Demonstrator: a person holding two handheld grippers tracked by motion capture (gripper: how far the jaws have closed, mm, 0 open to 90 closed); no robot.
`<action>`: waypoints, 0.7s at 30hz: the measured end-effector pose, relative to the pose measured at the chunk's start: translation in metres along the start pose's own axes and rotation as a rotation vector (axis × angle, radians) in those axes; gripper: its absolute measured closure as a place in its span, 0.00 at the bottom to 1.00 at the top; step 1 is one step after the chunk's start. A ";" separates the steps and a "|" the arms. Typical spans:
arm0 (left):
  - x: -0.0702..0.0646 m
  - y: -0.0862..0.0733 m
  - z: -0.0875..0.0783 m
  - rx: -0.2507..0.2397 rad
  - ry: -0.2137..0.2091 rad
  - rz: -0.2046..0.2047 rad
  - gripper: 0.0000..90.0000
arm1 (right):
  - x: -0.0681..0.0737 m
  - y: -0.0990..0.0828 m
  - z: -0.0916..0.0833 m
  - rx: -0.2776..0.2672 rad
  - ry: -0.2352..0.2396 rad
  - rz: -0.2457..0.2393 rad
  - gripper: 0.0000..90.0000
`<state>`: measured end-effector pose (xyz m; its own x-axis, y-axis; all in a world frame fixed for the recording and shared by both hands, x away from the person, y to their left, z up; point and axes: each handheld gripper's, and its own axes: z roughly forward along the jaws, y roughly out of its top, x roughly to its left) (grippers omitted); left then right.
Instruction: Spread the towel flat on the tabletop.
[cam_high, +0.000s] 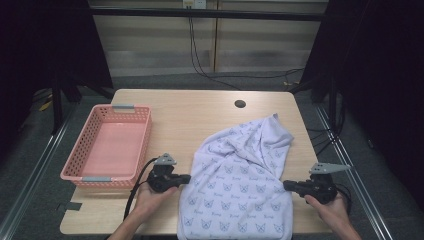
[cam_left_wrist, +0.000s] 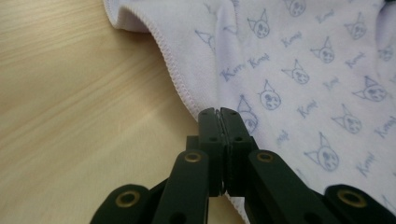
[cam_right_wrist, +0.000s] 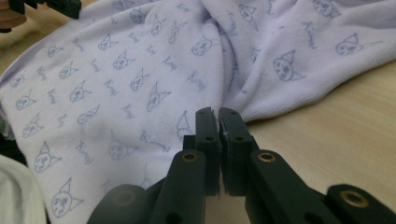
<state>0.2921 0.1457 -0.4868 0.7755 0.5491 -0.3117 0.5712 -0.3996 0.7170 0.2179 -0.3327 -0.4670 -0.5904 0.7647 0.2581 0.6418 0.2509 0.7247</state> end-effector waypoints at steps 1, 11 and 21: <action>-0.003 -0.005 -0.007 -0.001 0.006 0.003 0.98 | 0.001 -0.003 -0.002 -0.001 0.002 0.007 0.98; -0.027 -0.042 -0.057 -0.018 -0.075 -0.001 0.95 | 0.026 -0.033 -0.042 -0.009 0.001 0.009 0.97; -0.012 0.008 0.008 0.018 -0.066 0.072 0.77 | 0.019 -0.012 -0.016 -0.002 -0.042 -0.037 0.75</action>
<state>0.2895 0.1296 -0.4824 0.8301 0.4696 -0.3006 0.5178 -0.4494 0.7279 0.1917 -0.3306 -0.4605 -0.5923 0.7794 0.2041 0.6193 0.2783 0.7342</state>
